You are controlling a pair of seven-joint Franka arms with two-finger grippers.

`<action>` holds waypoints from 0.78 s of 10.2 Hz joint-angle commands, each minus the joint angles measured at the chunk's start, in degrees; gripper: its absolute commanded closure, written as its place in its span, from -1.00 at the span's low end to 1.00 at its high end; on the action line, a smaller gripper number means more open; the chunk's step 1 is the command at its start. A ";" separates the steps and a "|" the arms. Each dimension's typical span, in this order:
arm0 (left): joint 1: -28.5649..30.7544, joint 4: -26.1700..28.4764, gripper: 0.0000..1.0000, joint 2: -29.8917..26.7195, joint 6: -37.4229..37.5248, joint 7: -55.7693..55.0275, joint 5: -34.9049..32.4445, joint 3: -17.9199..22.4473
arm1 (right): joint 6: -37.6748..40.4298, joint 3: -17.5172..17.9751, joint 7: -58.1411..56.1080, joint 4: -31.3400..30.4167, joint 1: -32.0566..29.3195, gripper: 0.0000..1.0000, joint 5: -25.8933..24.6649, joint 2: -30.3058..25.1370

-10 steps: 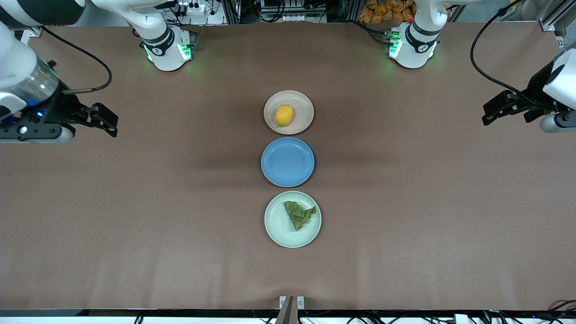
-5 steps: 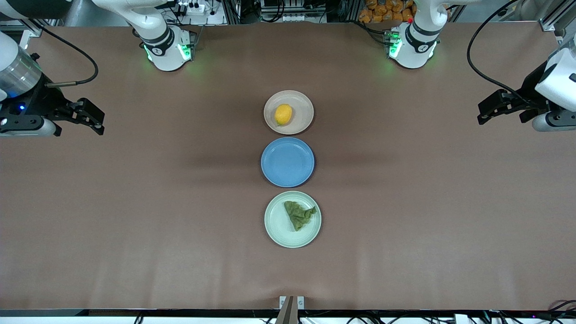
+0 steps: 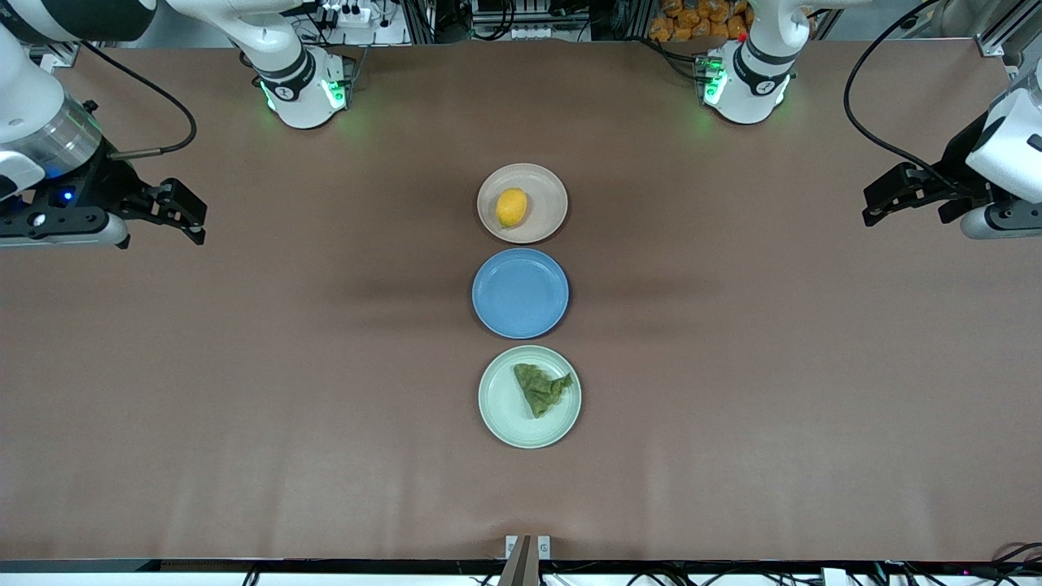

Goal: Place lemon and lettuce in plates

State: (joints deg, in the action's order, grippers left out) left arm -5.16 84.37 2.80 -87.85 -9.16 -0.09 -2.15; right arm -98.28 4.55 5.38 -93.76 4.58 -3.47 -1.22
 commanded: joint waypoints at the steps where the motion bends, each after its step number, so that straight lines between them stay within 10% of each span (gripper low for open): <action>1: 0.41 0.45 -1.00 -0.34 -0.65 1.25 0.00 -0.31 | -0.77 0.72 -0.63 -3.43 -0.98 -1.00 -0.40 -2.47; 8: 0.67 0.45 -1.00 -0.34 -0.65 1.34 0.00 0.04 | 2.82 0.55 -3.36 -2.48 -0.72 -1.00 2.50 -3.35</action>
State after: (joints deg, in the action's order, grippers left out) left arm -4.90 84.38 2.85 -87.86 -9.16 -0.09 -2.02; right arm -96.75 4.64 2.95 -95.54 4.52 -1.62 -3.00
